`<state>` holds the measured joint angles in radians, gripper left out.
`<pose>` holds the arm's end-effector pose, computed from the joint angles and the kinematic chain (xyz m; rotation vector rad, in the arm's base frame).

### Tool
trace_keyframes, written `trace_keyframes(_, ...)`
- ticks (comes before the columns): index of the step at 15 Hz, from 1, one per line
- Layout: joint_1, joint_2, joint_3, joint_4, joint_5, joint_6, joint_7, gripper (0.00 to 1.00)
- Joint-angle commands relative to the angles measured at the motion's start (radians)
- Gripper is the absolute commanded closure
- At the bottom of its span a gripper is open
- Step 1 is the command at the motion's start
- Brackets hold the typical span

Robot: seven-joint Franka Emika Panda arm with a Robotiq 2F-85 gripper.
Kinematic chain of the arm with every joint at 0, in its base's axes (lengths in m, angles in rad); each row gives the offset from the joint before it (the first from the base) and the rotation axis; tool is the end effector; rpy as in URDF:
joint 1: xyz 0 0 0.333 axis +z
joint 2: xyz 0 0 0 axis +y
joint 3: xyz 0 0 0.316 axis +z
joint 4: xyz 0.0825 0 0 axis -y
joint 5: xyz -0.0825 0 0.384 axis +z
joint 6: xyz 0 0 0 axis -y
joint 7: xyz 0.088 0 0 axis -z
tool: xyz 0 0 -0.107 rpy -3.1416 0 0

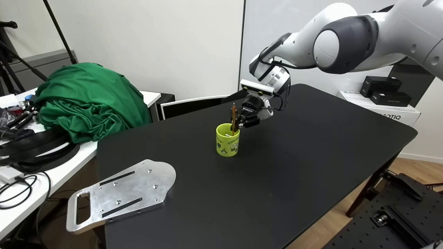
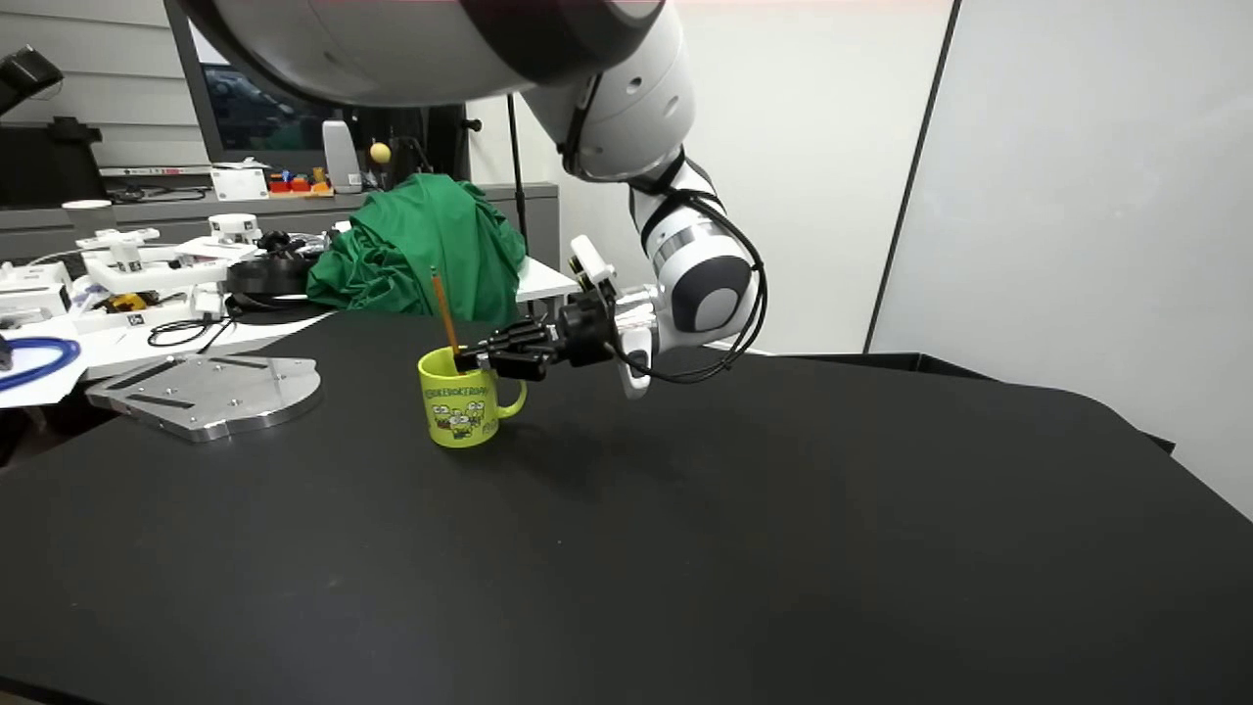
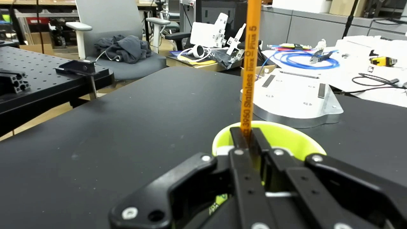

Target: Put the pencil in the cup

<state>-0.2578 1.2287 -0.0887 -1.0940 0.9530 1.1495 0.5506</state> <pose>0.6350 -0.0968 0.0704 -1.6912 1.0242 1.3934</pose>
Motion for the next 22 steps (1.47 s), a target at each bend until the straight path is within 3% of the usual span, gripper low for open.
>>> trace_keyframes(1,0.007,0.012,-0.003,0.047,-0.027,-0.025,0.029,0.59)
trace_keyframes(8,0.003,-0.063,0.002,0.022,-0.024,-0.060,0.007,0.11)
trace_keyframes(10,0.003,-0.101,0.001,0.007,-0.022,-0.079,-0.001,0.01)
trace_keyframes(17,-0.002,-0.255,-0.003,-0.036,-0.023,-0.156,-0.063,0.00)
trace_keyframes(18,0.001,-0.185,-0.002,0.019,-0.010,-0.141,-0.035,0.00)
trace_keyframes(22,0.000,-0.232,-0.005,0.000,-0.010,-0.156,-0.051,0.00)
